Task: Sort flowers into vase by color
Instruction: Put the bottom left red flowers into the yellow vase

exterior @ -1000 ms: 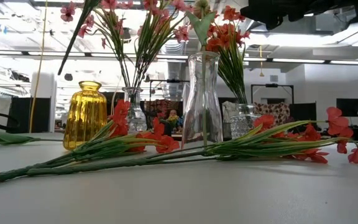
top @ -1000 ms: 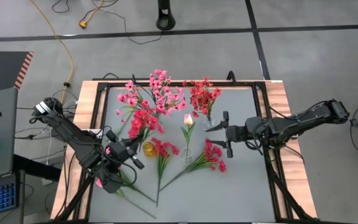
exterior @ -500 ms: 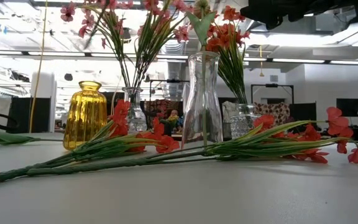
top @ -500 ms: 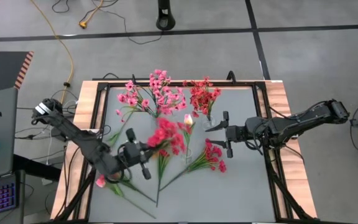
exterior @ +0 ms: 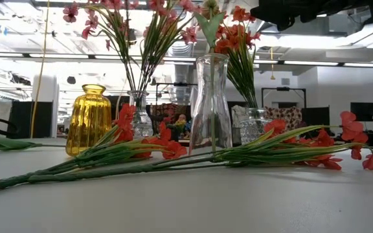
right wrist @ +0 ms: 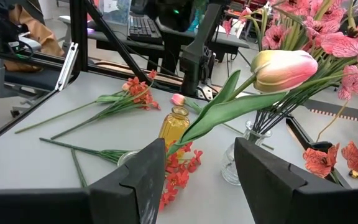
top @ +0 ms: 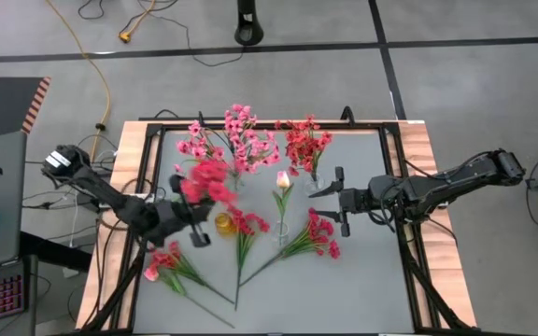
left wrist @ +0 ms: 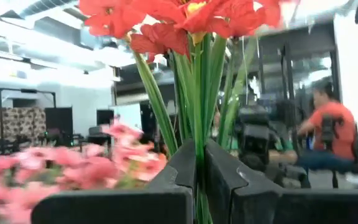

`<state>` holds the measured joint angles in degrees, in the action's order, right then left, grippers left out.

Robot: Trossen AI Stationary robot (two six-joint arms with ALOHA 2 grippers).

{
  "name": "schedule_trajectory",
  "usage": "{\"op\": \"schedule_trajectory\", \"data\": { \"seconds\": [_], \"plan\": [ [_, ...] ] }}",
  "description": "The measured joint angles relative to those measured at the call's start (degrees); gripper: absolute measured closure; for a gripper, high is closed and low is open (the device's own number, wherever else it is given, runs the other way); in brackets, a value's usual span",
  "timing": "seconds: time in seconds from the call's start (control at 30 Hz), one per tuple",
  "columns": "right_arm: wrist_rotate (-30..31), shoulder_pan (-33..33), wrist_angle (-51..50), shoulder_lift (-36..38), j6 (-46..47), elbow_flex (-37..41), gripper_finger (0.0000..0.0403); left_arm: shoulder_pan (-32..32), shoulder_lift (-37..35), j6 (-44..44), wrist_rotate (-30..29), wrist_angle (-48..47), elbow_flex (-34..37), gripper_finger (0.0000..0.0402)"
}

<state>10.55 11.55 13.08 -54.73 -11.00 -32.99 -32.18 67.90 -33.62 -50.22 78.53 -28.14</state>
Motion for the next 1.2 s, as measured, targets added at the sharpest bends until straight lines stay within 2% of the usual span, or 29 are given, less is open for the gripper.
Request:
{"op": "schedule_trajectory", "data": {
  "seconds": [0.1, 0.23, 0.37, 0.83, 1.03, 1.2],
  "plan": [
    [0.0, 0.0, 0.0, 0.0, 0.0, 0.0, 0.0184, -0.6, -6.8, 1.4, -0.8, -3.1, 4.4, 0.0401],
    [0.0, 0.0, 0.0, 0.0, 0.0, 0.0, 0.0184, -0.6, -14.8, 9.5, 1.7, -11.7, 8.6, 0.0401],
    [0.0, 0.0, 0.0, 0.0, 0.0, 0.0, 0.0184, -0.6, -18.7, 15.1, 2.4, -18.0, 10.9, 0.0401],
    [0.0, 0.0, 0.0, 0.0, 0.0, 0.0, 0.0184, -0.6, -14.4, 22.8, 1.7, -24.0, 11.8, 0.0397],
    [0.0, 0.0, 0.0, 0.0, 0.0, 0.0, 0.0184, -0.6, -13.4, 27.2, -7.5, -24.3, 11.8, 0.0373],
    [0.0, 0.0, 0.0, 0.0, 0.0, 0.0, 0.0184, -0.6, -13.6, 28.4, -11.7, -24.1, 11.8, 0.0326]
  ]
}}
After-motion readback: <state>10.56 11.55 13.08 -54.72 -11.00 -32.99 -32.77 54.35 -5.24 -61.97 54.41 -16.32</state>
